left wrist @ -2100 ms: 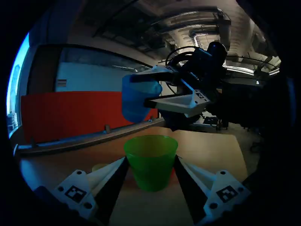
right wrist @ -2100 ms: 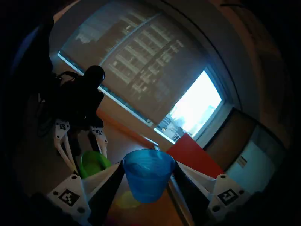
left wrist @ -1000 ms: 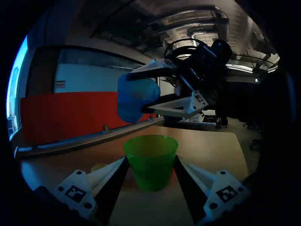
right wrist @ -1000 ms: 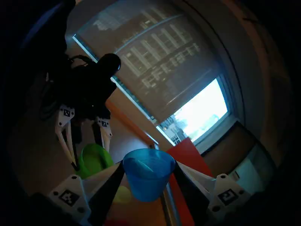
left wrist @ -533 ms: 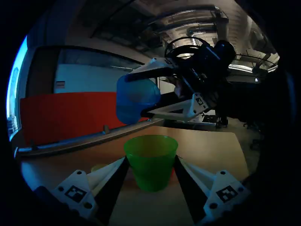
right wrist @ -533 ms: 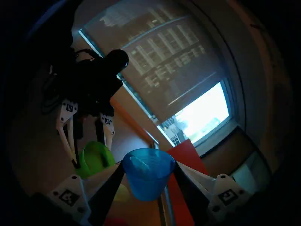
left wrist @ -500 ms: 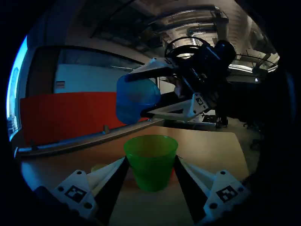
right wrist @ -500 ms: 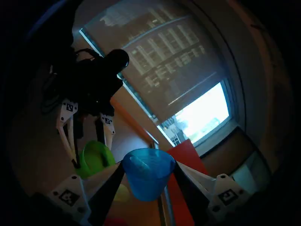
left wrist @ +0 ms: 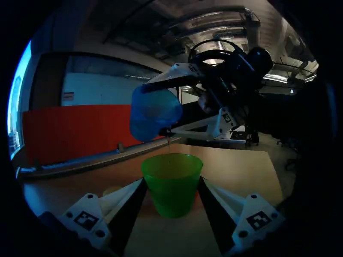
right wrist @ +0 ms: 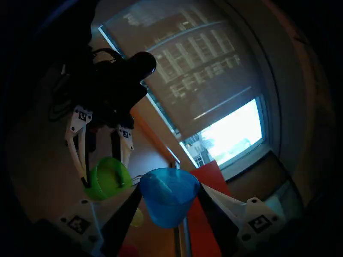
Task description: Pour water
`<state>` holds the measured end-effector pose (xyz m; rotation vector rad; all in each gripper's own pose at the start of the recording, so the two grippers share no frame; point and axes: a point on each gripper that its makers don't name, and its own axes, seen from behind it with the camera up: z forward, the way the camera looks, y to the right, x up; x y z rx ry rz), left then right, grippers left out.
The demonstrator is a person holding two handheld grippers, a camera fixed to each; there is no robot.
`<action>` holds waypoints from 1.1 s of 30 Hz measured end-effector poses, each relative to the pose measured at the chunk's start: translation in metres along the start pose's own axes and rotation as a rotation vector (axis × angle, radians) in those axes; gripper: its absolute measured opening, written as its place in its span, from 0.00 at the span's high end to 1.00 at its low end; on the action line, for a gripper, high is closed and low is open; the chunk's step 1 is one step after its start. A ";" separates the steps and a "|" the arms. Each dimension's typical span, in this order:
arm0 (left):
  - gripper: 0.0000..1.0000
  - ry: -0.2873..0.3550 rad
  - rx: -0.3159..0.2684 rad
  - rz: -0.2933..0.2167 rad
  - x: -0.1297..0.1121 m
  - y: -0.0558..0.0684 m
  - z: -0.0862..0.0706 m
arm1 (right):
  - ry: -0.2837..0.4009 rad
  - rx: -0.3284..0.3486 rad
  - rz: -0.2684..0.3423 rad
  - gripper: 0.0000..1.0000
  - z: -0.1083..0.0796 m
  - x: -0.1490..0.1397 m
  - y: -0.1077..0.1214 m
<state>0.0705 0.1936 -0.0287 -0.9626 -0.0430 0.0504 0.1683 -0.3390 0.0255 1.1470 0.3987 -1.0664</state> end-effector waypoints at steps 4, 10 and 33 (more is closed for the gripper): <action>0.18 0.001 -0.001 0.001 0.000 0.000 0.000 | -0.004 0.002 -0.010 0.08 0.000 -0.001 0.000; 0.18 0.000 0.001 0.000 -0.001 -0.001 0.000 | -0.009 0.005 -0.024 0.08 -0.001 -0.002 -0.001; 0.18 0.001 -0.001 0.004 0.001 0.001 0.001 | -0.009 -0.009 -0.052 0.08 0.000 0.001 0.004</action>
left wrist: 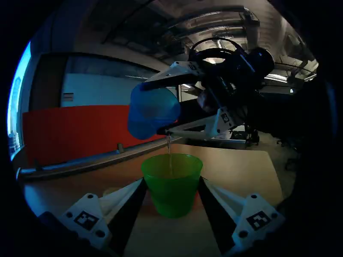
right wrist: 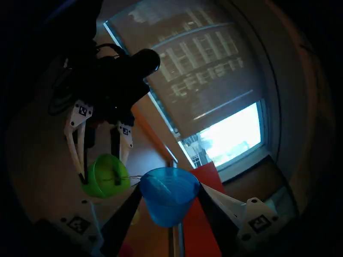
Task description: Pour water
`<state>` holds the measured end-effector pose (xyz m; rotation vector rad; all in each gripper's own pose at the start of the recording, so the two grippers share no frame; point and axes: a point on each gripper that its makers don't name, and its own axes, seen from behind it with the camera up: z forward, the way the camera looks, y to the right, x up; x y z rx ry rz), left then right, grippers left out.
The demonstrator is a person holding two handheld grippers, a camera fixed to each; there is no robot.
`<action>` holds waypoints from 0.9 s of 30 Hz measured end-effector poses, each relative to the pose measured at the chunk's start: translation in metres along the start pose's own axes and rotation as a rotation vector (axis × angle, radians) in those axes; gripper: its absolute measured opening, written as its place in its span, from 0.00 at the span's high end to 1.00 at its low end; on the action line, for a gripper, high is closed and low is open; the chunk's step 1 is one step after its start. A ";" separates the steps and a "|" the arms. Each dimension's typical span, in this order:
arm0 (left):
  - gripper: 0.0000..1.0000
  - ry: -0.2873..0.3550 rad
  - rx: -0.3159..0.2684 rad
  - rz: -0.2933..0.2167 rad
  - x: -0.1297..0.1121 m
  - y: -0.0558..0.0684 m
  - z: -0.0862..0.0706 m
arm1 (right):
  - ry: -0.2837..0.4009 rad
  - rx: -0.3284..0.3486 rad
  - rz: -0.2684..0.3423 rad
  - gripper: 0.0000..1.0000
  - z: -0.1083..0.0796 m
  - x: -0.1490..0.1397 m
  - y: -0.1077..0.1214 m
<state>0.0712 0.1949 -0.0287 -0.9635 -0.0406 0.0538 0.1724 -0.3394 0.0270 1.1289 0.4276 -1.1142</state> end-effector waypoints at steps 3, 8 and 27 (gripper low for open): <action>0.18 0.000 0.000 -0.001 0.000 0.000 0.000 | -0.001 -0.001 -0.007 0.08 0.000 0.000 0.001; 0.18 0.000 -0.002 -0.001 0.000 0.001 0.000 | -0.004 -0.002 -0.024 0.08 0.001 0.000 0.002; 0.18 -0.001 -0.007 0.012 0.000 0.005 0.001 | -0.004 0.009 -0.065 0.08 0.002 0.002 0.001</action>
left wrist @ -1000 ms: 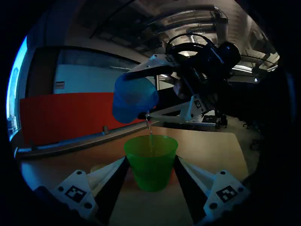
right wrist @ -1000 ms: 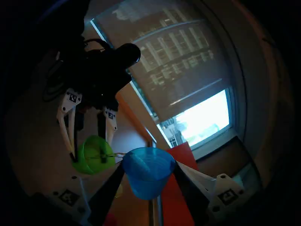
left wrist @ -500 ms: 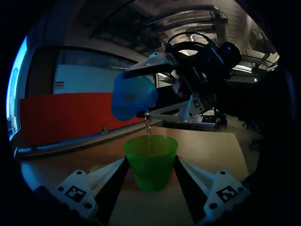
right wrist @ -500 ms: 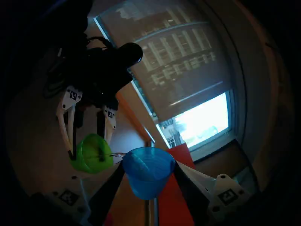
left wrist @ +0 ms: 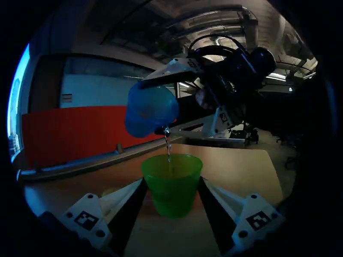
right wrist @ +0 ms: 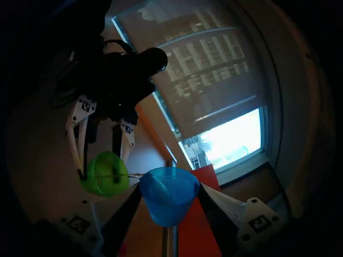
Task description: Pour water
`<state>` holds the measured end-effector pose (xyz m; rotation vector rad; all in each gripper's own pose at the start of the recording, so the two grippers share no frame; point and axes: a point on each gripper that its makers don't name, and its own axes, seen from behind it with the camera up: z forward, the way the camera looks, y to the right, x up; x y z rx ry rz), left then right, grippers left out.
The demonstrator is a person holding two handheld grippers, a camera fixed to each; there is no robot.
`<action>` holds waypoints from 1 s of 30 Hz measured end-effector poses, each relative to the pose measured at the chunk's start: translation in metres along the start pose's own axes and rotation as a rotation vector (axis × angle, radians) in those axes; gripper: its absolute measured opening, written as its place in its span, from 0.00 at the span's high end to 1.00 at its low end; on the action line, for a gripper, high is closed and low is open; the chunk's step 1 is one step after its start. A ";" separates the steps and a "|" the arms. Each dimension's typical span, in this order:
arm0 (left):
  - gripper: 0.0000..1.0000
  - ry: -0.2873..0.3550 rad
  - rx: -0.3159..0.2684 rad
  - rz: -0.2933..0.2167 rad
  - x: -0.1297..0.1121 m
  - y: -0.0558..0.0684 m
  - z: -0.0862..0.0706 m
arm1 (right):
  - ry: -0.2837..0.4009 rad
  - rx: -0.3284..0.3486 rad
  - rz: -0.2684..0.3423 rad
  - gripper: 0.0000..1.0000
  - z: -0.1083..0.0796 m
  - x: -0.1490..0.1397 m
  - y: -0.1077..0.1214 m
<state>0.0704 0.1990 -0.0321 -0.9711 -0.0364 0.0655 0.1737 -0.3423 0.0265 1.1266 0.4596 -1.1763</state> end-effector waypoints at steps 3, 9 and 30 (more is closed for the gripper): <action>0.18 0.000 -0.001 0.000 0.000 0.000 0.000 | 0.001 0.001 -0.004 0.08 0.000 0.000 0.000; 0.18 0.001 -0.001 0.000 0.000 0.000 0.000 | 0.000 0.003 -0.015 0.08 0.000 0.001 0.001; 0.18 0.004 0.000 0.002 0.002 0.001 -0.001 | -0.004 -0.007 -0.048 0.08 -0.003 0.003 0.003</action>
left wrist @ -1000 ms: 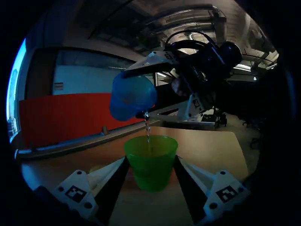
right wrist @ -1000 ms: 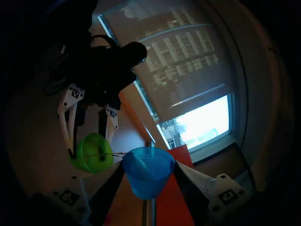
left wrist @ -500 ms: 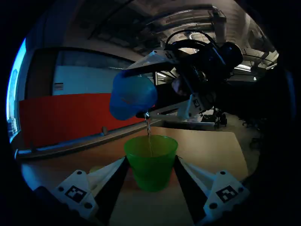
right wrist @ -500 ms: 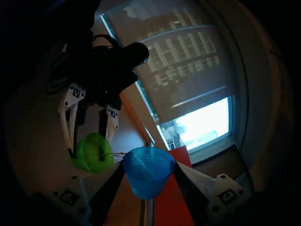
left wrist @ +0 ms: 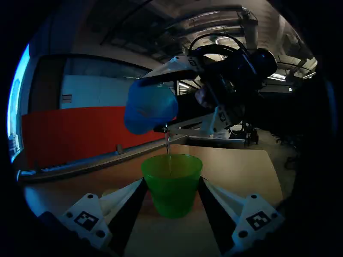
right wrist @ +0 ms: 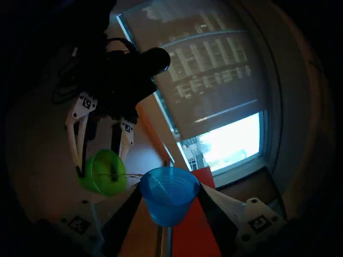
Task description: Pour water
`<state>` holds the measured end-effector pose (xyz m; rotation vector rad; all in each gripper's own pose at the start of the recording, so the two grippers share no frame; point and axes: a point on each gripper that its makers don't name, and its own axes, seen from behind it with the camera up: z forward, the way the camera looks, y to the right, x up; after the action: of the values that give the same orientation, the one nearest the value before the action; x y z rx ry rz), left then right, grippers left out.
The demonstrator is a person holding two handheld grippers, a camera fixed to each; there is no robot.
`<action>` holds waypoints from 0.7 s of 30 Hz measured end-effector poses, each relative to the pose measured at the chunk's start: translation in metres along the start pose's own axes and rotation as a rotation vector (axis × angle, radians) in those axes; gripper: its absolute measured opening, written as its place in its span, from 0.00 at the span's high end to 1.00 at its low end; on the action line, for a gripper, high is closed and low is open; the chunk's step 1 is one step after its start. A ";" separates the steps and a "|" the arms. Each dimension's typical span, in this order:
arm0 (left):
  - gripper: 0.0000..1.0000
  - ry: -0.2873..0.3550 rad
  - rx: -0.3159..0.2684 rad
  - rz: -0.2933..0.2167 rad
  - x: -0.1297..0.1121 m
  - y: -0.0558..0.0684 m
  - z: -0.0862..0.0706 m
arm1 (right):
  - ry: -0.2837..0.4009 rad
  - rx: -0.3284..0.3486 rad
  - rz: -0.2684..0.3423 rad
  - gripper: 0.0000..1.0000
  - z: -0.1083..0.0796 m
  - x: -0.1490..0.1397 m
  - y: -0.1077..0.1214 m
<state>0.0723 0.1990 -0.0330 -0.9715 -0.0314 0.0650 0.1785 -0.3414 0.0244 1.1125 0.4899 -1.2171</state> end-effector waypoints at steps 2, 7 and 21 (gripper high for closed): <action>0.18 0.000 0.001 0.001 0.000 0.000 0.000 | -0.001 0.002 -0.004 0.08 0.000 0.001 -0.001; 0.18 0.002 0.001 -0.002 0.000 0.000 0.000 | -0.002 0.005 -0.016 0.08 0.000 0.002 -0.002; 0.18 -0.001 0.002 -0.002 -0.002 -0.001 0.000 | -0.005 0.006 -0.038 0.08 0.001 0.005 -0.003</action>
<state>0.0705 0.1987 -0.0320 -0.9693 -0.0327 0.0637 0.1774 -0.3442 0.0196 1.1093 0.5066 -1.2548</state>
